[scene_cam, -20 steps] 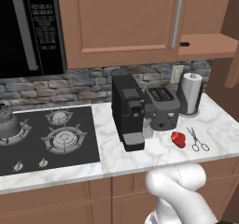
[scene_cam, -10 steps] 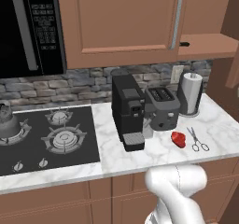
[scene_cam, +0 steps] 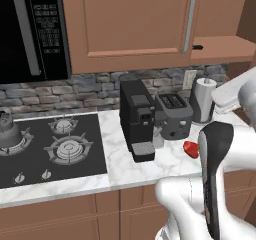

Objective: Pick the pan from the cabinet and place it on the stove. Then turn on the stove burner for the pan.

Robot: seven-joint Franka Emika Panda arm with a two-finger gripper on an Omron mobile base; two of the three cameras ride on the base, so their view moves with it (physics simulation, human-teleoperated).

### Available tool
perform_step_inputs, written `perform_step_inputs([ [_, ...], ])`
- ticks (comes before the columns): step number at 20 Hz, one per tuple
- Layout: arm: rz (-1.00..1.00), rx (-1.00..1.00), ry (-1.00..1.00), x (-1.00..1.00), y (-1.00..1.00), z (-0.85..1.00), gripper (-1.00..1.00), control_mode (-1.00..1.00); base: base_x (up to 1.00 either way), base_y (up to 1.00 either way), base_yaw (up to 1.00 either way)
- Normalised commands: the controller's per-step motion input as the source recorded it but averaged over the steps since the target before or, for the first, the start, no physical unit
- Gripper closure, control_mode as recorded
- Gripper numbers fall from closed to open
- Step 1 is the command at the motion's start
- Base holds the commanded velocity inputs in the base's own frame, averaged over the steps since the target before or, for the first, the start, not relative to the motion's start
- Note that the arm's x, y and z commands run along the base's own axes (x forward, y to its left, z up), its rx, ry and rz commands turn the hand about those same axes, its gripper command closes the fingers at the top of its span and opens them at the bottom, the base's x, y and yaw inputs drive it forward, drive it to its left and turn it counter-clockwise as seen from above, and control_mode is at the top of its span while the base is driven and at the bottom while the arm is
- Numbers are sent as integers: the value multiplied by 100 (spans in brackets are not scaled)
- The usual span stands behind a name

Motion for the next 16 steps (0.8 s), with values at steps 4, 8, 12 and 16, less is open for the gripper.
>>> perform_step_inputs([
  [4, -36, -26, 5, 52, 41, -6, -100, -100, 0, 0, 0],
  [8, -35, -20, 10, 63, 6, -5, -100, -100, 0, 0, 0],
  [12, -28, -13, 12, 65, -10, -4, -100, -100, 0, 0, 0],
  [16, -20, -8, 12, 59, -34, 0, -100, -100, 0, 0, 0],
])
